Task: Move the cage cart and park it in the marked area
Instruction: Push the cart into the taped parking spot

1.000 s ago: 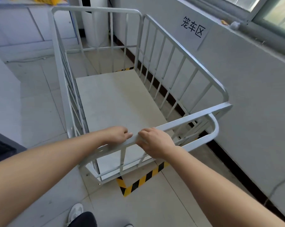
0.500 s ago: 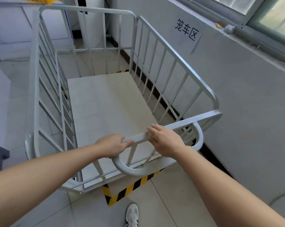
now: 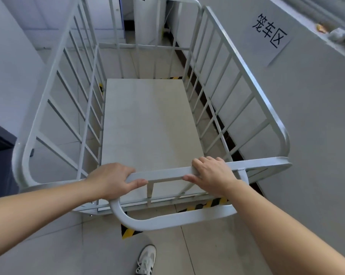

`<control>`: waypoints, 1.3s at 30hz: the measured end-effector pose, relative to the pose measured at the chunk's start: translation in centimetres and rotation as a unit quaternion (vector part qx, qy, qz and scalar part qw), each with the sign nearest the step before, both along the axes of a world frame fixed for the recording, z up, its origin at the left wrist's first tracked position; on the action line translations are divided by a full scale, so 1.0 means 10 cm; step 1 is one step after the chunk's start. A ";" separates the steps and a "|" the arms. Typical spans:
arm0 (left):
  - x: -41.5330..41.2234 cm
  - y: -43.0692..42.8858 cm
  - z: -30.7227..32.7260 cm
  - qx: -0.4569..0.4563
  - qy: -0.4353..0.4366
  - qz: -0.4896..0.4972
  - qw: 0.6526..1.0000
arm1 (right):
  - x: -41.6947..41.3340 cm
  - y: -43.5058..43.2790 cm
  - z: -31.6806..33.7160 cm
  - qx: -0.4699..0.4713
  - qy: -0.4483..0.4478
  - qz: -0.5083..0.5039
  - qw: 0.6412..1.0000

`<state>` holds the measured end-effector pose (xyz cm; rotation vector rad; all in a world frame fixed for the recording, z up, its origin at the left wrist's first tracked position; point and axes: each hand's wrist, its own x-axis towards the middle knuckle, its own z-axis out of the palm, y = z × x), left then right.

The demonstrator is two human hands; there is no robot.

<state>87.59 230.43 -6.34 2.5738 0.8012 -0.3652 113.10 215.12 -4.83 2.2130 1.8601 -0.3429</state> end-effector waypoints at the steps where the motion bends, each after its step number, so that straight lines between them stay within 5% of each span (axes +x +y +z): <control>1: 0.00 0.00 0.00 -0.004 0.001 0.003 1.000 | 0.02 0.00 -0.01 0.011 -0.002 0.011 1.000; 13: -0.01 -0.24 0.07 0.080 0.010 0.051 0.995 | -0.02 -0.07 -0.06 0.055 0.002 0.026 0.998; 39: 0.04 -0.29 0.06 0.090 0.049 0.074 0.992 | 0.02 -0.11 -0.10 0.062 -0.020 0.029 0.997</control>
